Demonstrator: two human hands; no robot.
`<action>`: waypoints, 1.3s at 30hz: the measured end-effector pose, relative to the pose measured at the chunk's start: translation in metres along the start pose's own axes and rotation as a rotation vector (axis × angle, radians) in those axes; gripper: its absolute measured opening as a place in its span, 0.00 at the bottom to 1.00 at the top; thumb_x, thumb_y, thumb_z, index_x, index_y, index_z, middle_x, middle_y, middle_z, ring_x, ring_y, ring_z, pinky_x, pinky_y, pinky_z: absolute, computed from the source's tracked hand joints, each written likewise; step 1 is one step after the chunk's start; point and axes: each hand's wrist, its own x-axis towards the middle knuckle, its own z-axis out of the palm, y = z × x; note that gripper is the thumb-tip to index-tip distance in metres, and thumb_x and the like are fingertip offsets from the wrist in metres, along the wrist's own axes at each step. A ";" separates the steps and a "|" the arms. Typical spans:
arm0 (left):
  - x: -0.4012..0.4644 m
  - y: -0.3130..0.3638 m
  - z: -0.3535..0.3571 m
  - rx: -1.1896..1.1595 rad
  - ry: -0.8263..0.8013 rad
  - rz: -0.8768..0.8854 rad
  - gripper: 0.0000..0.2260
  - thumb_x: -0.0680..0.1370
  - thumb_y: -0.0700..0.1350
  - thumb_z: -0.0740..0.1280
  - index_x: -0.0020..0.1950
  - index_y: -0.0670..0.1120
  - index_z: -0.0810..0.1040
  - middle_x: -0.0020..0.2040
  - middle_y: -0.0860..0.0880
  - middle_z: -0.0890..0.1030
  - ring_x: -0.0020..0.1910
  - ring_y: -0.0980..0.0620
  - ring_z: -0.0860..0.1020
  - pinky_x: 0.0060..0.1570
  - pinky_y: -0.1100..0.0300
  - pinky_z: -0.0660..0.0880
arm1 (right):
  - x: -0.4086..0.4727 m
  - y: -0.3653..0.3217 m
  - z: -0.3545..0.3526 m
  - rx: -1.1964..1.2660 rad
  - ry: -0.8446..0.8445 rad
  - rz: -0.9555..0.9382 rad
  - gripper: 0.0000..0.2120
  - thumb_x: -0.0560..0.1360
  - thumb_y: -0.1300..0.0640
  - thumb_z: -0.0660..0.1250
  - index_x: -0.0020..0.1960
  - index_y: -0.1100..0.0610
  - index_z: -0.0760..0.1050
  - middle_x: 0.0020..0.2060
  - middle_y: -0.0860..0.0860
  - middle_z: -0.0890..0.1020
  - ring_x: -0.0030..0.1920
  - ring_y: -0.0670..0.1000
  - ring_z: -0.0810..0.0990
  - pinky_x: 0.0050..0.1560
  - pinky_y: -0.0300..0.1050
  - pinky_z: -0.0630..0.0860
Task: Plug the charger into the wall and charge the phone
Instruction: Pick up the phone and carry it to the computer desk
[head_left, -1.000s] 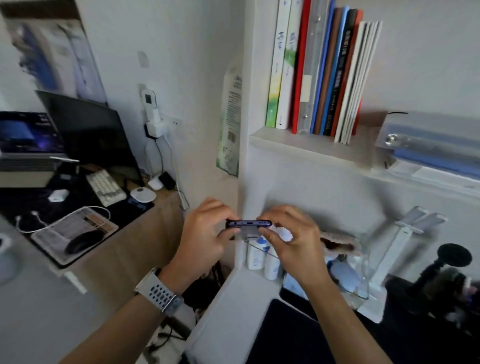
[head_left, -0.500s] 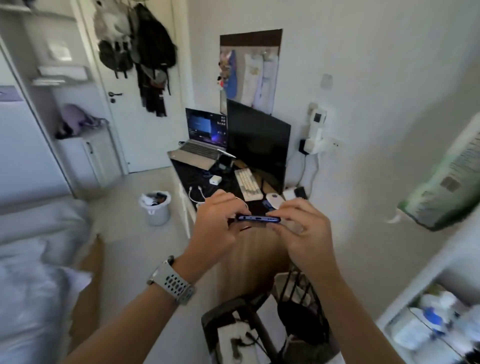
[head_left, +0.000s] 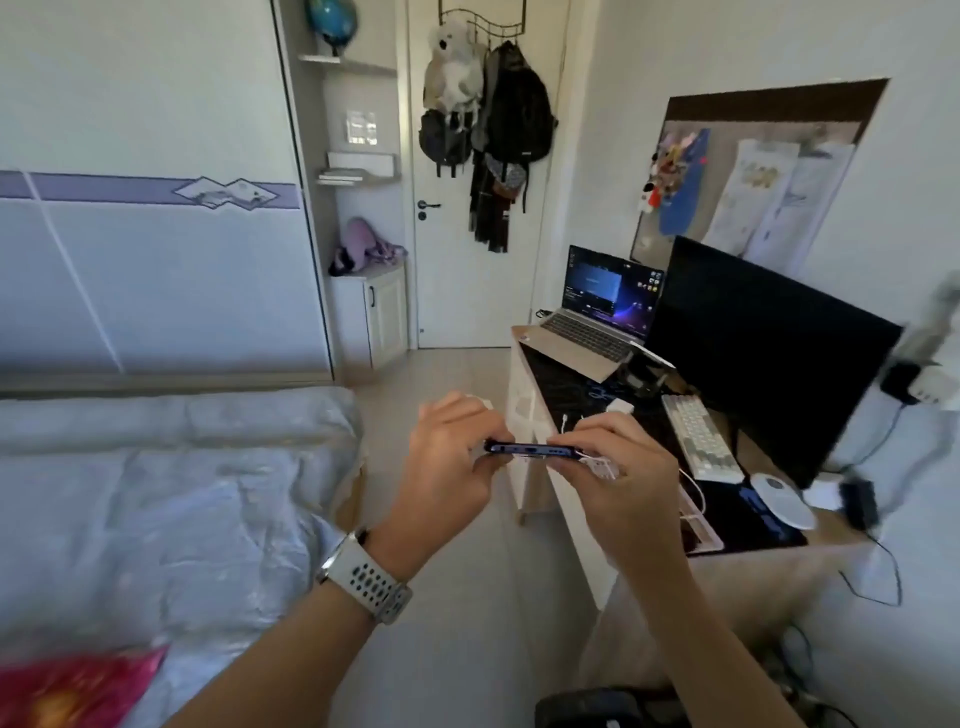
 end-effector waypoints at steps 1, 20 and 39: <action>0.001 -0.009 -0.003 0.007 0.016 -0.013 0.08 0.63 0.34 0.76 0.34 0.42 0.79 0.33 0.49 0.77 0.37 0.55 0.69 0.36 0.59 0.62 | 0.006 0.001 0.011 0.021 -0.004 -0.021 0.06 0.66 0.65 0.77 0.42 0.62 0.84 0.38 0.52 0.81 0.39 0.53 0.80 0.40 0.49 0.78; 0.120 -0.152 0.076 0.138 0.055 -0.117 0.11 0.63 0.36 0.77 0.34 0.48 0.78 0.32 0.55 0.76 0.37 0.57 0.68 0.36 0.53 0.67 | 0.137 0.148 0.130 0.160 -0.070 -0.074 0.09 0.63 0.68 0.79 0.41 0.60 0.84 0.40 0.47 0.79 0.45 0.39 0.77 0.45 0.36 0.74; 0.245 -0.241 0.206 0.042 -0.056 -0.008 0.09 0.63 0.37 0.78 0.32 0.43 0.78 0.30 0.51 0.76 0.33 0.54 0.71 0.37 0.57 0.64 | 0.229 0.290 0.151 0.023 -0.074 -0.013 0.07 0.67 0.57 0.76 0.41 0.60 0.83 0.36 0.51 0.78 0.38 0.50 0.76 0.35 0.44 0.75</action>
